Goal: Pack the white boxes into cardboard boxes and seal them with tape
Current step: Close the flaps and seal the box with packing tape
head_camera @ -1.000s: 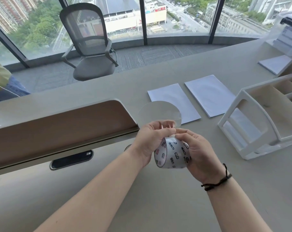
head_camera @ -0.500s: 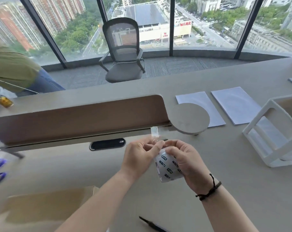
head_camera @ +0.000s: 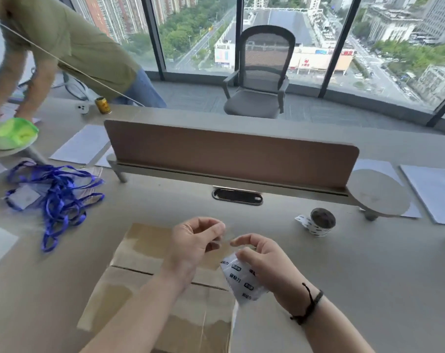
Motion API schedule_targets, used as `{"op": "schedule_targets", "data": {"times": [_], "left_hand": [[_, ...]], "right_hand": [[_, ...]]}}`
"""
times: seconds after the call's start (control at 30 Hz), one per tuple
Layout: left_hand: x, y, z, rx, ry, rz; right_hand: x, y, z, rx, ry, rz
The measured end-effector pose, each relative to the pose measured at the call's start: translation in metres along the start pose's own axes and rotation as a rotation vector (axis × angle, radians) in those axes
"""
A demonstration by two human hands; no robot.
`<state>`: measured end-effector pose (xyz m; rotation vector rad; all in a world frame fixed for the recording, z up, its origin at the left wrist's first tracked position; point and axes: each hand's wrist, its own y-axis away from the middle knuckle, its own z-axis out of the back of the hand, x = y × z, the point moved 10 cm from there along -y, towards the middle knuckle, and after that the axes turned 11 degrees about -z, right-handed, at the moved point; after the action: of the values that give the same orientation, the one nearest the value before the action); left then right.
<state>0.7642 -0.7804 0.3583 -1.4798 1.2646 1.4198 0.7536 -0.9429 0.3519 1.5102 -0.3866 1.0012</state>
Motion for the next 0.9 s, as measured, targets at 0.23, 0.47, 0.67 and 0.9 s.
{"op": "schedule_targets", "data": {"times": [0.23,0.47,0.67,0.9], "left_hand": [[0.005,0.010,0.125,-0.091,-0.004,0.060],[0.026,0.021,0.220,-0.120,-0.021,0.157],[0.039,0.022,0.262,-0.148,0.039,0.194],[0.057,0.018,0.290,-0.130,0.023,0.246]], "right_hand": [[0.018,-0.016,-0.107,0.069,0.294,0.052],[0.026,-0.042,-0.190,0.127,0.610,0.075],[0.046,-0.059,-0.226,0.095,0.794,0.151],[0.055,-0.071,-0.240,0.025,0.850,0.166]]}}
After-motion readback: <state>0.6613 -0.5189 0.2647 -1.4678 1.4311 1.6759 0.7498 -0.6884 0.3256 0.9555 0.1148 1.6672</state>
